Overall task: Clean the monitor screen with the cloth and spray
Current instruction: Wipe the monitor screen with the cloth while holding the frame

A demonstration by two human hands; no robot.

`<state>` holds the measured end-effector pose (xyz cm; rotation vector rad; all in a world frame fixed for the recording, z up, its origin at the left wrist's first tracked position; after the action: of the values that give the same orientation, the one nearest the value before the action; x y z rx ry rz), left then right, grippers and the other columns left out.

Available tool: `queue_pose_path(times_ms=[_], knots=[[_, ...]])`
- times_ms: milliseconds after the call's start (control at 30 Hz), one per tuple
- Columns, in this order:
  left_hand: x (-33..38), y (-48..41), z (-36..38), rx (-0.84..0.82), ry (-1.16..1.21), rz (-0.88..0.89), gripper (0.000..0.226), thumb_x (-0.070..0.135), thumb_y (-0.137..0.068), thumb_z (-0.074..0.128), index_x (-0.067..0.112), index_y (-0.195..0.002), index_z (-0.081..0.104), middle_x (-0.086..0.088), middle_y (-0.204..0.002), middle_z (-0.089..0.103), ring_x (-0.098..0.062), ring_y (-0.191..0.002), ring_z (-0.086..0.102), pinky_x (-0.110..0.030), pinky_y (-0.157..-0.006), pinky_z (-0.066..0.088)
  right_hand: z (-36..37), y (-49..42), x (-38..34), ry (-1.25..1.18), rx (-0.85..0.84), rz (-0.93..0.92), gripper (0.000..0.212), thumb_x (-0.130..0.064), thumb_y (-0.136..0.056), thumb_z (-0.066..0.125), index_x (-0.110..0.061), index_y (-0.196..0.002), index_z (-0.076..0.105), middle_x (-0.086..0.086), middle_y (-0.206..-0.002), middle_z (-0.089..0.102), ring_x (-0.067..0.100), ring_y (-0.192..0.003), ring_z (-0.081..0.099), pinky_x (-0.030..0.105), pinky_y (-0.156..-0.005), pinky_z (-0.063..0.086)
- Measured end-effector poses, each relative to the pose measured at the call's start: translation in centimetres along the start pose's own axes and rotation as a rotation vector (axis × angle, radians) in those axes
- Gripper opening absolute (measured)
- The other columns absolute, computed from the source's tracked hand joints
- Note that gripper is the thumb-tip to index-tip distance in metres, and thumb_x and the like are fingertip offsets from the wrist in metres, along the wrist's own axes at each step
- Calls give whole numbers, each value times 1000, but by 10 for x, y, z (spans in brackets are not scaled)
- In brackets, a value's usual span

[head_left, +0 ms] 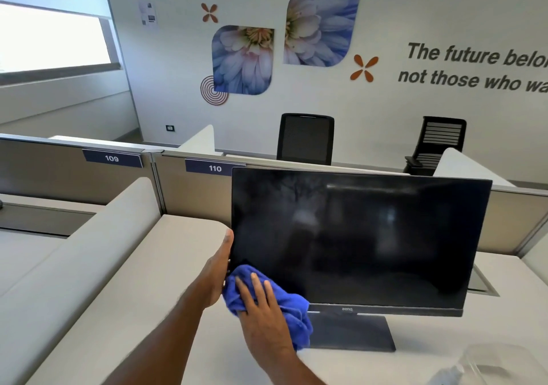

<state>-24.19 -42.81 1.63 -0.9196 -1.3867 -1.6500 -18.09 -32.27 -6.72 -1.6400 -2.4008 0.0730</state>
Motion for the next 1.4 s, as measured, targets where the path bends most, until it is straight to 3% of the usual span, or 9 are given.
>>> queue_pose_path(times_ms=[167, 300, 567, 667, 800, 900, 1033, 1200, 1400], knots=[[1, 5, 3, 18, -80, -36, 93, 89, -71, 32, 26, -138, 48, -3, -132, 58, -27, -114, 56, -51, -92, 46, 19, 14, -4, -47, -62, -10, 70, -54, -56, 83, -34, -121, 65, -10, -138, 56, 23, -128, 49, 39, -99, 48], [5, 8, 10, 98, -76, -11, 87, 79, -84, 28, 16, -141, 46, -8, -128, 58, -29, -108, 54, -47, -87, 46, 24, 24, 15, -77, 13, 79, 73, -47, -63, 80, -28, -129, 58, -6, -145, 45, 26, -129, 41, 46, -107, 36], [1, 7, 27, 207, -67, 37, 79, 74, -88, 21, 18, -135, 50, -9, -140, 55, -31, -113, 55, -50, -103, 44, 54, 94, 132, -33, 12, 674, 55, -1, -90, 13, 7, -145, 15, 35, -147, 28, 56, -124, 43, 54, -109, 27], [-5, 4, 29, 225, 27, 37, 80, 79, -84, 25, 21, -131, 54, -6, -130, 59, -27, -107, 54, -48, -100, 45, 62, 115, 159, -336, -56, 939, 58, -2, -74, 57, 20, -126, 44, 47, -129, 42, 63, -114, 47, 57, -103, 34], [-3, 9, 34, 248, 106, 52, 76, 77, -87, 32, 19, -131, 56, -2, -117, 58, -27, -106, 54, -47, -103, 42, 34, 98, 142, -364, -204, 825, 56, -1, -70, 41, 27, -117, 50, 49, -127, 39, 65, -119, 35, 64, -115, 3], [-6, 7, 34, 263, 128, 72, 77, 77, -86, 33, 20, -132, 56, -1, -116, 58, -27, -106, 54, -46, -102, 42, 11, 75, 110, -189, -183, 677, 61, 3, -62, 43, 30, -116, 43, 43, -136, 26, 61, -128, 17, 63, -111, 12], [-10, 1, 32, 293, 146, 95, 85, 85, -77, 40, 19, -127, 60, -2, -121, 64, -27, -107, 59, -42, -102, 45, 0, 32, 51, -149, -72, 402, 63, -19, -95, 34, 3, -148, 9, 45, -145, -13, 63, -136, -10, 68, -111, 10], [-10, 2, 29, 313, 190, 27, 72, 83, -76, 45, 16, -96, 62, -8, -89, 70, -29, -83, 69, -44, -84, 55, -17, 4, 14, -171, 56, 62, 68, -40, -65, 81, -29, -129, 60, -2, -155, 33, 33, -138, 32, 44, -110, 34], [-10, 2, 27, 291, 138, 56, 92, 93, -64, 45, 19, -113, 69, -2, -111, 72, -27, -101, 67, -47, -100, 49, 2, 24, 55, -109, 85, 214, 82, -25, -68, 76, -19, -142, 42, 2, -159, 21, 34, -141, 22, 52, -112, 17]])
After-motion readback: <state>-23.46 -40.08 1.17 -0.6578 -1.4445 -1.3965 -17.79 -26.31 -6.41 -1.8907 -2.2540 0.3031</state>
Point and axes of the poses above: each hand's wrist, its own y-axis away from the middle knuckle, its own z-axis out of the palm, x = y × z, the point moved 3 cm from there along -y, towards the middle knuckle
